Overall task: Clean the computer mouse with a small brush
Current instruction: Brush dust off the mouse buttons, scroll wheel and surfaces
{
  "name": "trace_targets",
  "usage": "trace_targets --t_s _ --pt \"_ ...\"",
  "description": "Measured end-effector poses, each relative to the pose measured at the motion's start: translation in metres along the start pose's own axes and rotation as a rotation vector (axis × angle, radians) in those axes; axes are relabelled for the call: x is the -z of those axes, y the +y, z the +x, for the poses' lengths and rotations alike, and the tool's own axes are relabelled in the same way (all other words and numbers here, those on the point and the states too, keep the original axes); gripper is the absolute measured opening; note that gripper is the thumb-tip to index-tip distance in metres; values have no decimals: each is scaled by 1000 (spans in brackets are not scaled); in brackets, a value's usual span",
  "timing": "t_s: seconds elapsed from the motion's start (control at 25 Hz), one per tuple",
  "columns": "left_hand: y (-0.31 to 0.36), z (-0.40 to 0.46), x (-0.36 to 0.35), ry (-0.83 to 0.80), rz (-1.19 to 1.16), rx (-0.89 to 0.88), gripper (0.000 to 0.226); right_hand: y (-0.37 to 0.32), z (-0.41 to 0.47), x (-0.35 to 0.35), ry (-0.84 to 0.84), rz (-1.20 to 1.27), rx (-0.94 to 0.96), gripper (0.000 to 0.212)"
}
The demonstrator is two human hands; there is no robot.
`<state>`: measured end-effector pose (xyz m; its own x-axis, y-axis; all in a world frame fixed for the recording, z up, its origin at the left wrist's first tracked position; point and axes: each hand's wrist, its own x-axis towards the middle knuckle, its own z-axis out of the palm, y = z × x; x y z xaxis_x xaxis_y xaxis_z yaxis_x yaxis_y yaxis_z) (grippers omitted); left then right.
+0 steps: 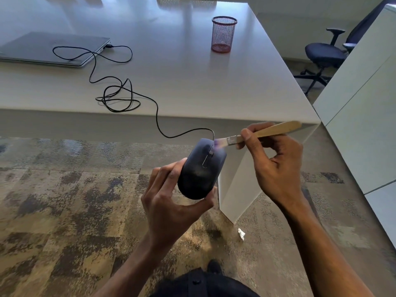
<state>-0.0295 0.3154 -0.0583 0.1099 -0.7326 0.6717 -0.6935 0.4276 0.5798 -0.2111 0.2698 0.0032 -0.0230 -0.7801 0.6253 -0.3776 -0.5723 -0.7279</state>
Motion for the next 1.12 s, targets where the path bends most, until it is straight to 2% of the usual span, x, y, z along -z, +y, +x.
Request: trace_targets --t_s 0.12,0.2,0.32,0.4,0.52,0.64,0.72,0.88,0.96,1.04,1.12 --pt "1 1 -1 10 -10 0 64 3 1 0 -53 225 -60 8" --pt "3 3 -3 14 -19 -7 64 8 2 -2 -88 197 -127 9" --pt "7 2 -6 18 0 -3 64 15 8 -3 22 126 -200 10" --pt "9 2 -8 23 5 2 65 17 11 1 24 207 -177 10" --pt "12 1 -12 35 4 -9 66 21 11 1 -113 225 -167 9" --pt "15 3 -17 49 4 -18 66 27 14 5 10 89 -181 11" --pt "15 5 -19 58 19 -16 65 31 15 13 85 137 -167 11" --pt "13 7 -26 60 49 18 66 38 10 24 25 217 -166 9" --pt "15 6 -29 56 48 25 66 40 11 28 73 162 -184 9" --pt "16 6 -31 64 55 27 67 43 12 32 97 211 -141 11" --pt "17 9 -33 83 58 36 67 45 12 34 31 263 -106 15"
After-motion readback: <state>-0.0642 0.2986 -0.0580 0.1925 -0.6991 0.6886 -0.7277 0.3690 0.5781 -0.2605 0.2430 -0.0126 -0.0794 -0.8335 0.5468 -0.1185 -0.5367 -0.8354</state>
